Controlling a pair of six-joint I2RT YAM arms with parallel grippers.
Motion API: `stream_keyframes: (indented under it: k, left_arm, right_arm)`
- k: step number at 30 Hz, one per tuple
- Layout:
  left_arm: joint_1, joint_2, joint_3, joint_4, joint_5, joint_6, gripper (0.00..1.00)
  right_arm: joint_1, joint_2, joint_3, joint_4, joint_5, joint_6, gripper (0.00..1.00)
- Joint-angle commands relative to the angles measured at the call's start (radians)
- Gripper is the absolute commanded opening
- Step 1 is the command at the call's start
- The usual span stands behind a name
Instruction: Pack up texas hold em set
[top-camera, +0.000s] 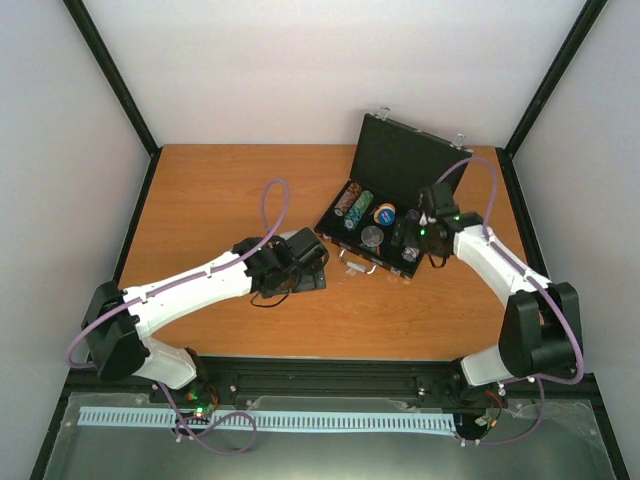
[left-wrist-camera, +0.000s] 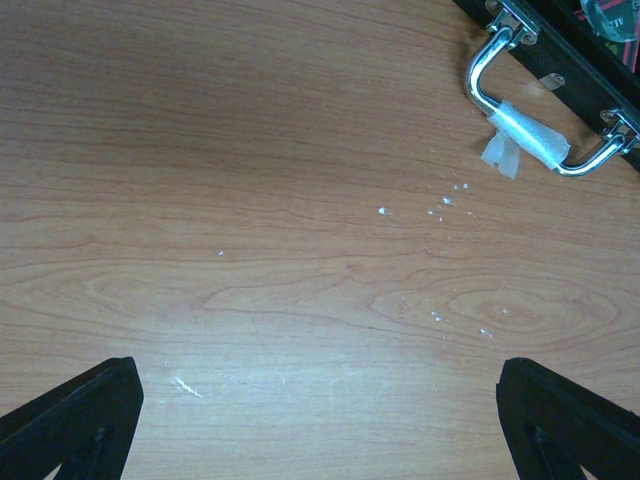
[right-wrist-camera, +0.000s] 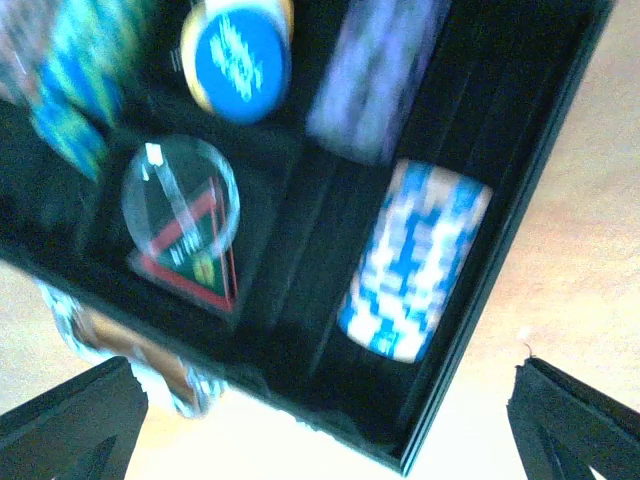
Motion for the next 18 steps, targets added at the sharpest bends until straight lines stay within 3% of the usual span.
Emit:
stream_keyframes:
  k: [1,18]
  left_arm:
    - [-0.001,-0.016,0.004,0.003,-0.001,-0.005,1.00]
    - [-0.001,0.011,0.028,-0.011,0.002,-0.013,1.00]
  right_arm:
    - [0.054,0.011,-0.093,0.047,-0.094,0.015,1.00]
    - [0.063,0.183,-0.134,0.210,-0.103,-0.004,1.00]
